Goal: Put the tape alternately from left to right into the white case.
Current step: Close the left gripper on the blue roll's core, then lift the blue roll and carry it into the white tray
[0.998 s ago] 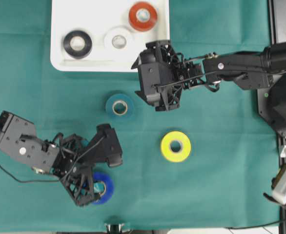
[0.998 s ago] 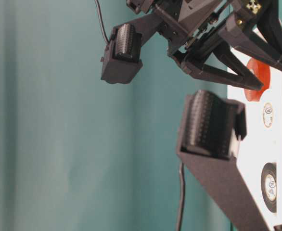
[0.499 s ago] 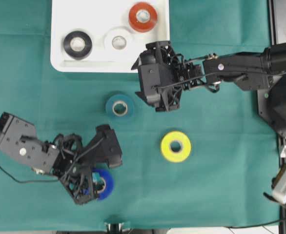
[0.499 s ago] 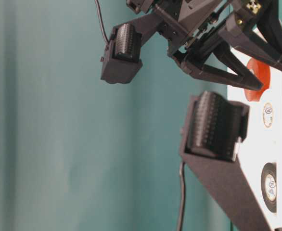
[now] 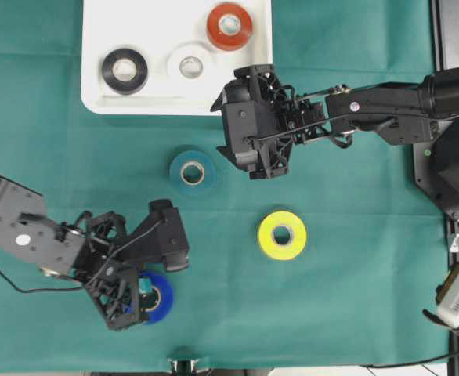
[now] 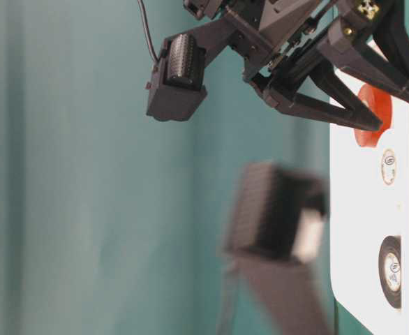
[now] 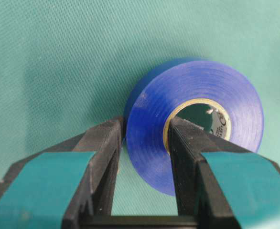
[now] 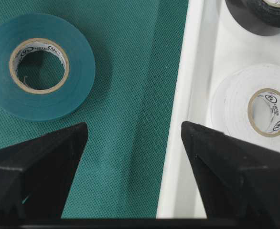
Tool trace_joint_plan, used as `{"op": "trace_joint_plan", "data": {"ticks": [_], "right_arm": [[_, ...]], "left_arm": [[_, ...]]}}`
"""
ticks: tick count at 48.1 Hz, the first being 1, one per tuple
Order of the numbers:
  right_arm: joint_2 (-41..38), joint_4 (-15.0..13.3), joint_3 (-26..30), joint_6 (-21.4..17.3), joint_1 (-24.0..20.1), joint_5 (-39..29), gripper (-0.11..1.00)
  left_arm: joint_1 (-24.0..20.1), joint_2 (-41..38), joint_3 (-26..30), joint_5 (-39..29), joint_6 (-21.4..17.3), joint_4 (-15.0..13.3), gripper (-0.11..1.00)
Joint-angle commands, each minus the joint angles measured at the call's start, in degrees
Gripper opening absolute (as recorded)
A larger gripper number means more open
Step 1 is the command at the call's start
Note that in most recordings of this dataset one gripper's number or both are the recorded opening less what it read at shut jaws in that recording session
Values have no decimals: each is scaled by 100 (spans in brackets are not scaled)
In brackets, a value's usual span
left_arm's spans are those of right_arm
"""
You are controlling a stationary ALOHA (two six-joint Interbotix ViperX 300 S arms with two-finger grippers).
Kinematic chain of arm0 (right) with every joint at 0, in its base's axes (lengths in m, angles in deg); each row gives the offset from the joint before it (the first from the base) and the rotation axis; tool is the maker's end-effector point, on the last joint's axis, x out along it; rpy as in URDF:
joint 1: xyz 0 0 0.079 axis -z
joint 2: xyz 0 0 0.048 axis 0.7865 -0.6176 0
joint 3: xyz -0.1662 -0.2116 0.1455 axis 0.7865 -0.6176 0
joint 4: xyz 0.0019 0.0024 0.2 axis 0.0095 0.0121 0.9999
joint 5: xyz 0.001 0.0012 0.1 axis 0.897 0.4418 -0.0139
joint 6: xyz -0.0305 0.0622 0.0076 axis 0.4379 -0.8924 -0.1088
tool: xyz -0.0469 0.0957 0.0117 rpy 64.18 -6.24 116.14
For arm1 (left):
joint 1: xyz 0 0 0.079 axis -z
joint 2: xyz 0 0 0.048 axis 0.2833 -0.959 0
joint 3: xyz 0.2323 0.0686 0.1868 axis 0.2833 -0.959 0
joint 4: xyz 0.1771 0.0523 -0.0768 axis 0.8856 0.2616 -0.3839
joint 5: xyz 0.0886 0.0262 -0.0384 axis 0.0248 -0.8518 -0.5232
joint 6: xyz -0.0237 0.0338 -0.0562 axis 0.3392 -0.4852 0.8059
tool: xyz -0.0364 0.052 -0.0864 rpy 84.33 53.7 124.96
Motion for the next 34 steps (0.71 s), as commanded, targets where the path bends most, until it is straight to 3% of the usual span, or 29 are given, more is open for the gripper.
{"op": "trace_joint_plan", "data": {"ticks": [1,19,34], "right_arm": [[167,-9,44,0,-9,44,89],[167,-9,-9,0,-18,53,89],[167,-9,-18,0,-26,53,89]], "left_arm": [[18,536,-53,26,-53,0,27],[-246,1230,-642,26,-70,0,27],[-562,1433,-729,-123,-255,9,27]]}}
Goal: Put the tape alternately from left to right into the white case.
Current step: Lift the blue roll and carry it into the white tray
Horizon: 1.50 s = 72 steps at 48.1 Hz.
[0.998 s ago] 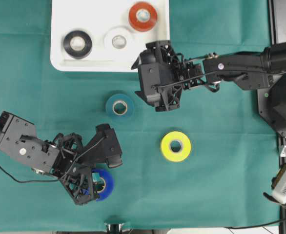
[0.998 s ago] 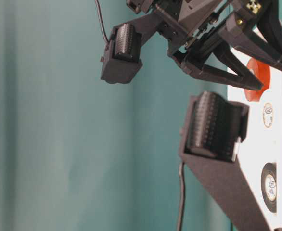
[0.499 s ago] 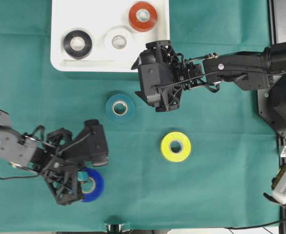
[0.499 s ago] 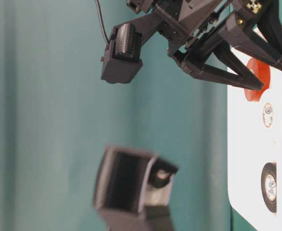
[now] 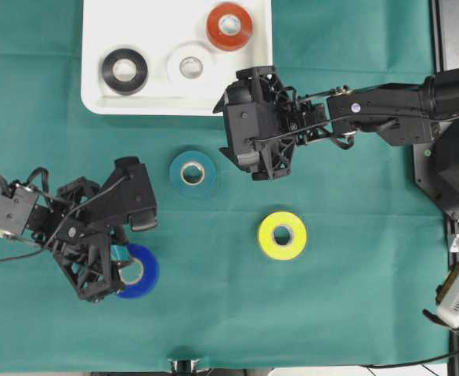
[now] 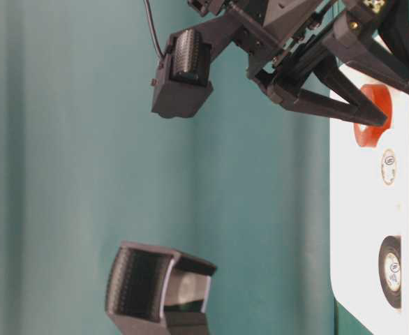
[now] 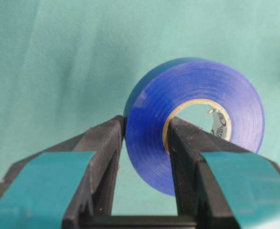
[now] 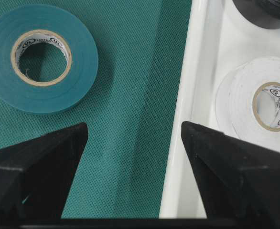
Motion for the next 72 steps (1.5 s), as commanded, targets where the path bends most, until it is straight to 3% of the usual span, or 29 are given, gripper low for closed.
{"op": "trace_joint_plan", "data": {"ticks": [1,14,26,44,62,72], "right_arm": [[167,-9,44,0,-18,44,89],[167,-9,44,0,-70,44,89],[167,-9,44,-9,-141,44,89],[167,-9,44,-9,-211,44,89],[167,0,44,-18,-404,44,89],[167,18,44,-18,-492,44,89]], "left_arm": [[-149,264,70,-79,-105,9,27],[-853,483,62,-422,-932,9,27],[-1828,729,-167,-475,-1696,9,27],[-3199,861,-290,-431,-2479,9,27],[-4236,791,-290,-272,-3199,9,27],[-4649,659,-290,-167,-3384,9,27]]}}
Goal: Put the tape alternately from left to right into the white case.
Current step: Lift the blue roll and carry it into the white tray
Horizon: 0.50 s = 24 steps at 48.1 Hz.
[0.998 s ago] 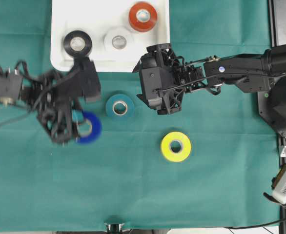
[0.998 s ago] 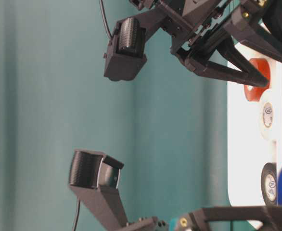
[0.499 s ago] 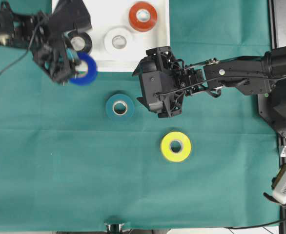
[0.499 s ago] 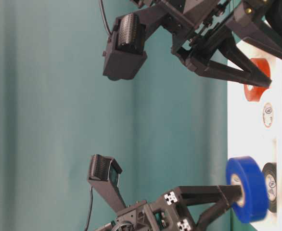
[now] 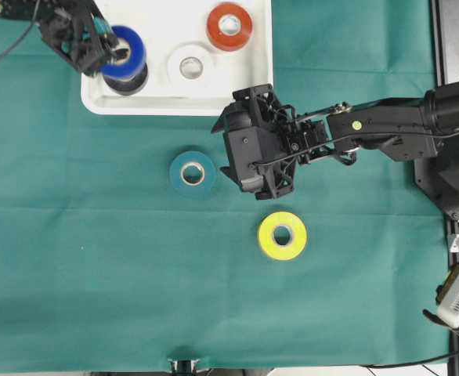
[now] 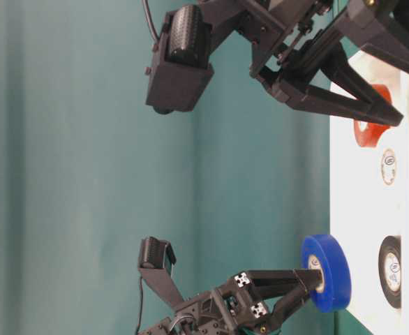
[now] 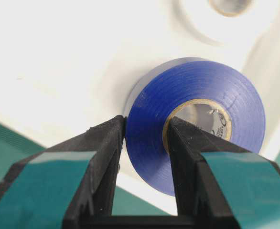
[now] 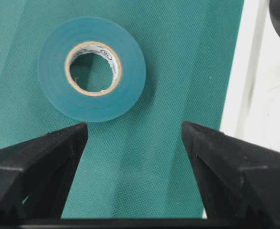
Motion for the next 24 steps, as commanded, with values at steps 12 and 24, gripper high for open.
{"op": "trace_joint_plan", "data": {"ticks": [12,24], "right_arm": [[167,18,44,-9,-70,44,89],[167,18,44,-9,-97,44,89]], "left_arm": [[-255,-308,167,519,-387,9,27],[-396,-466,246,580,-606,9,27]]}}
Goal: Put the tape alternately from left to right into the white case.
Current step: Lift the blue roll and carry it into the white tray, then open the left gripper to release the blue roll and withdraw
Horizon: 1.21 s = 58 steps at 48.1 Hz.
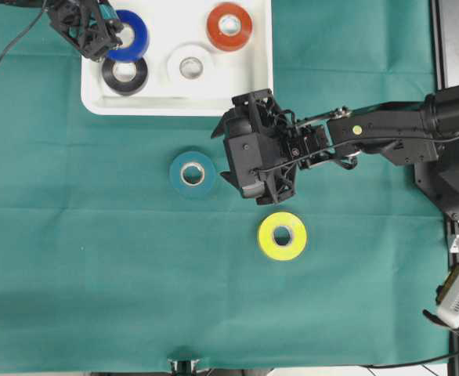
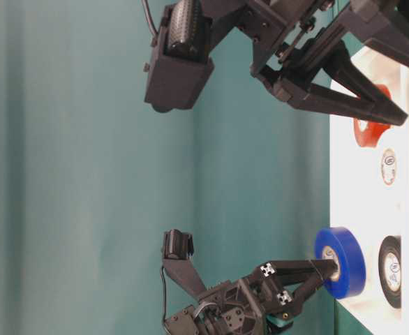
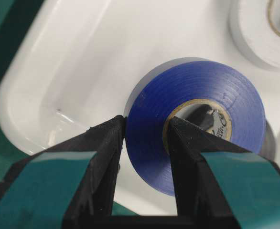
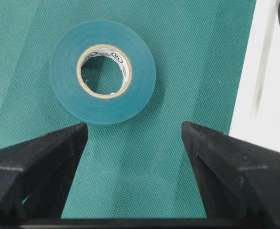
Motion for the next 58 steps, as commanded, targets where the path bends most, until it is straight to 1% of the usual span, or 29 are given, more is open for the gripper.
{"op": "trace_joint_plan", "data": {"ticks": [1,11,18,20,27,31,32,34,49,54,58], "right_arm": [[167,18,44,-9,-26,44,89],[167,18,44,-9,-26,44,89],[167,18,44,-9,-26,44,89],[167,18,44,-9,-26,44,89],[167,18,44,-9,-26,44,89],[167,18,44,-9,-26,44,89],[158,18,44,-9,-26,35,89],[167,18,44,-9,-26,44,89],[167,18,35,-9,-35,18,89],[167,26,26,-18,-70,18,89],[167,35,18,-18,-132,18,89]], "left_arm": [[-53,62,149,53,-18,9,27],[-70,70,149,62,26,0,27],[-70,79,105,62,-53,0,28],[-62,88,79,62,-62,0,37],[-70,132,18,53,-105,9,79],[-70,167,-9,62,-105,9,96],[-70,176,-9,62,-105,9,98],[-70,202,-9,62,-105,9,100],[18,272,-53,70,-105,9,100],[176,290,-53,79,-105,9,100],[396,387,-79,70,-105,0,100]]}}
